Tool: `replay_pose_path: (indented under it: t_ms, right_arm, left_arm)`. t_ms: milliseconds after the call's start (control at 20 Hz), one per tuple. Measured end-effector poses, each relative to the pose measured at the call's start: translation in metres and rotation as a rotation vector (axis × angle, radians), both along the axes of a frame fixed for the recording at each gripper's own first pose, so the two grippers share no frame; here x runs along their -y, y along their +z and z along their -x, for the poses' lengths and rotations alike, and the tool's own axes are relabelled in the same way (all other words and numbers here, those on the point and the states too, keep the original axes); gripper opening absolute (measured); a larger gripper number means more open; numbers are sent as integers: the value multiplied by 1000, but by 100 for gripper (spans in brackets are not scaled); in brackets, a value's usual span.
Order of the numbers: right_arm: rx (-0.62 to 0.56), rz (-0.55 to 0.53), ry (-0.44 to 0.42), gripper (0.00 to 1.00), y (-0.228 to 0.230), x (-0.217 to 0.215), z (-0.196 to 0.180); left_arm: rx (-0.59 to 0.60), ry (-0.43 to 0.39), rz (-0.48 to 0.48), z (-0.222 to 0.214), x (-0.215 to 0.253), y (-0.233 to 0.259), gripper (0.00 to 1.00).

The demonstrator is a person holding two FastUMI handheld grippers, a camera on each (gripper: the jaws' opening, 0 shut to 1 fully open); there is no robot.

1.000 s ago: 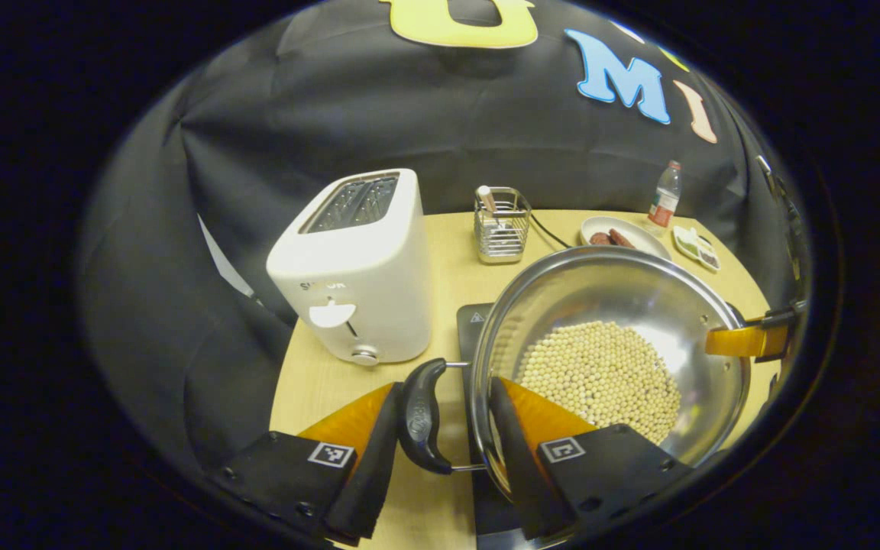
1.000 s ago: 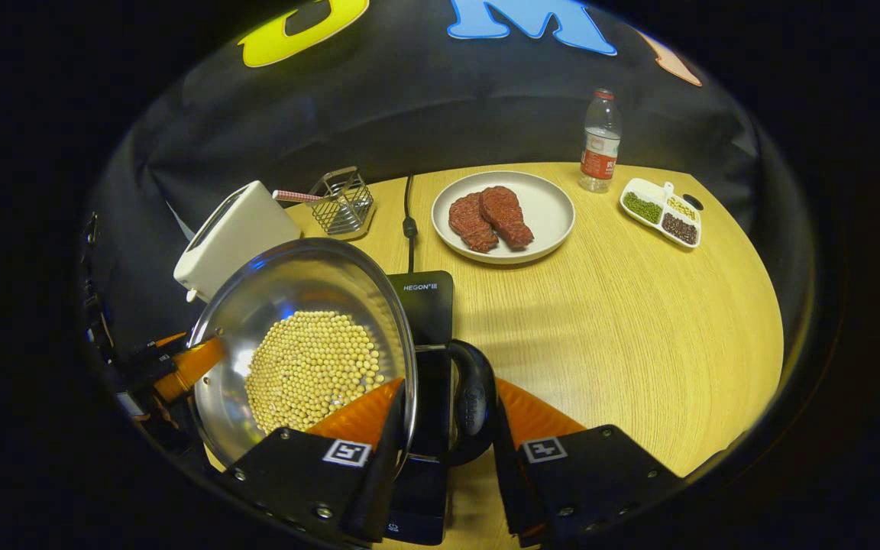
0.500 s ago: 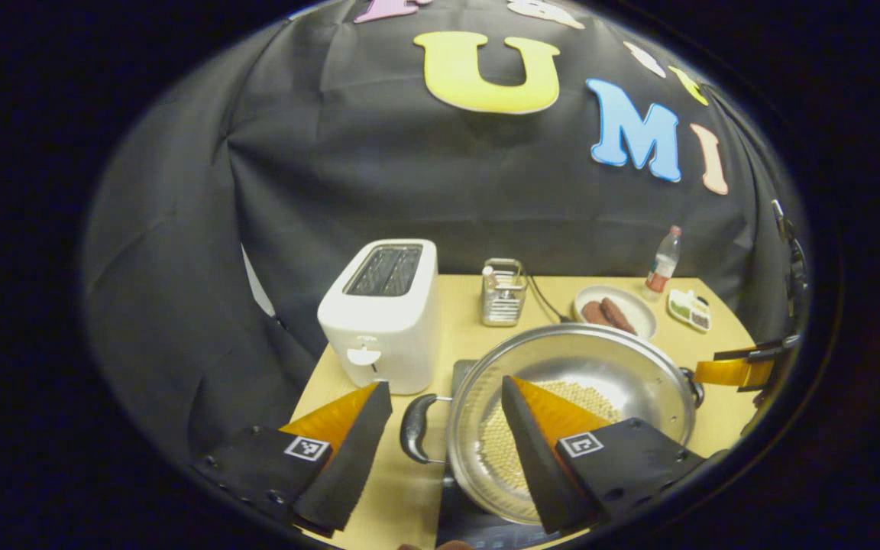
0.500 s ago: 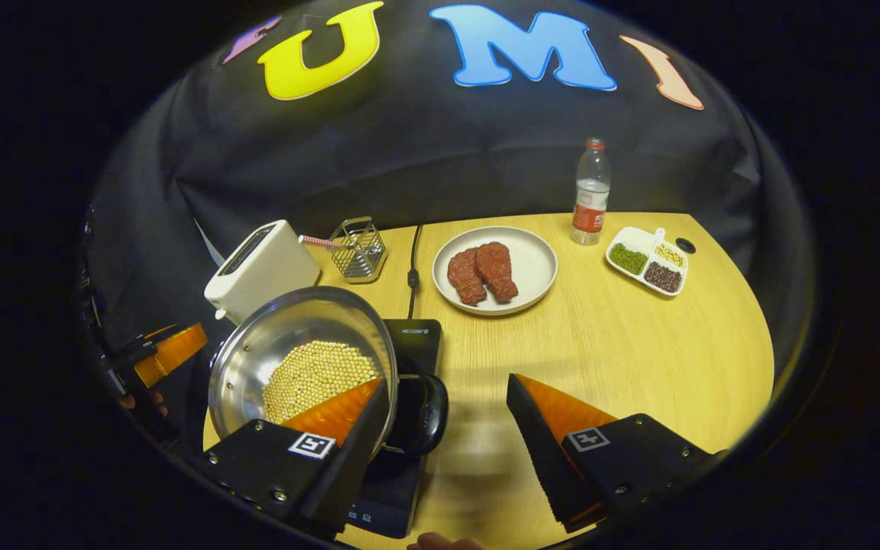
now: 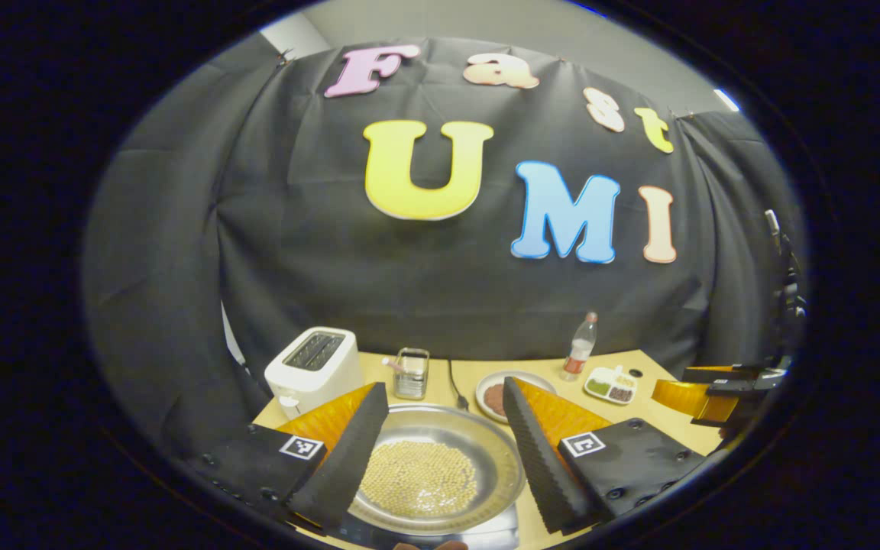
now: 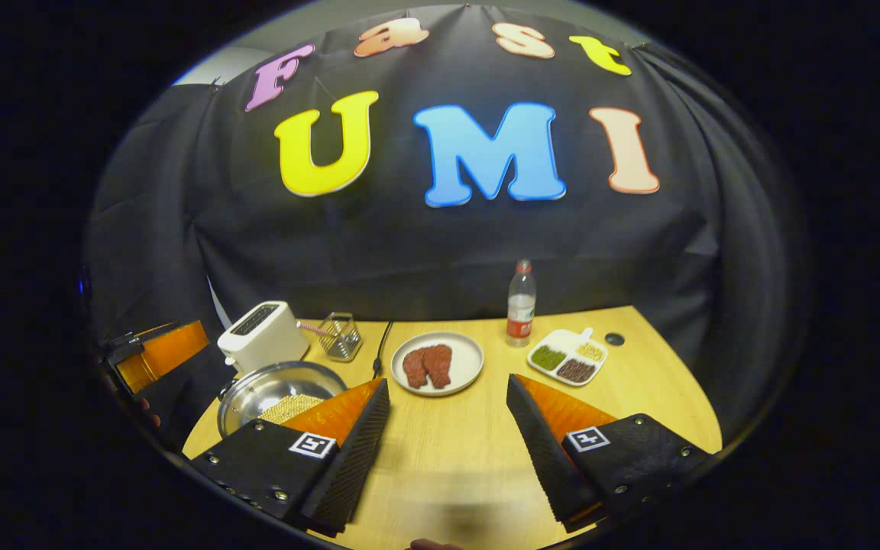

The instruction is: First push the handle of the pot to place it horizontally, then grasp the pot with both hands and set it on the induction cooktop.

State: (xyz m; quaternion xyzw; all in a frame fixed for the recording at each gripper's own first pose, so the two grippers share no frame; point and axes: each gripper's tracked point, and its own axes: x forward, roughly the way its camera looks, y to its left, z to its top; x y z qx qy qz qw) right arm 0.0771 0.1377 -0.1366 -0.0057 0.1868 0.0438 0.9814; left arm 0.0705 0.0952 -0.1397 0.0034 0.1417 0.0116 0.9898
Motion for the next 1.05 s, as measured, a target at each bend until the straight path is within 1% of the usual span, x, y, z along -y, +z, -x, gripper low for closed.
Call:
replay_pose_path:
  t_ms: [50, 200, 250, 350, 400, 450, 500, 650, 750, 850, 900, 1000, 1050]
  right_arm:
    - [39, 1, -5, 94, 17, 11, 7]
    - [123, -1, -19, 94, 65, 42, 21]
    - [148, -12, -25, 94, 79, 51, 26]
    - [196, -29, -44, 94, 106, 72, 34]
    - [215, -31, -53, 94, 117, 83, 36]
    - [233, -40, -57, 94, 128, 91, 41]
    - [245, -41, -62, 94, 136, 99, 42]
    - [281, -39, -45, 94, 157, 116, 58]
    - [293, -43, -31, 94, 161, 124, 59]
    - [299, -50, -17, 94, 161, 128, 57]
    - [300, -56, -8, 94, 162, 129, 56]
    - [309, -59, 13, 94, 163, 131, 56]
    - [307, -62, 18, 94, 164, 130, 55]
  left_arm:
    - [36, 1, -6, -1, 14, 19, 96]
    - [108, -19, 34, 11, 70, 68, 97]
    - [135, -24, 41, 13, 84, 83, 99]
    - [174, -32, 39, 18, 104, 107, 95]
    - [192, -35, 41, 22, 113, 119, 95]
    - [210, -39, 38, 25, 121, 129, 99]
    - [218, -34, 30, 26, 126, 136, 99]
    - [241, -11, 9, 35, 139, 153, 99]
    - [242, 5, -3, 39, 147, 158, 95]
    - [242, 21, -20, 44, 153, 160, 99]
    - [242, 26, -26, 44, 156, 161, 99]
    - [234, 41, -30, 50, 160, 160, 95]
    - [228, 44, -32, 53, 160, 157, 95]
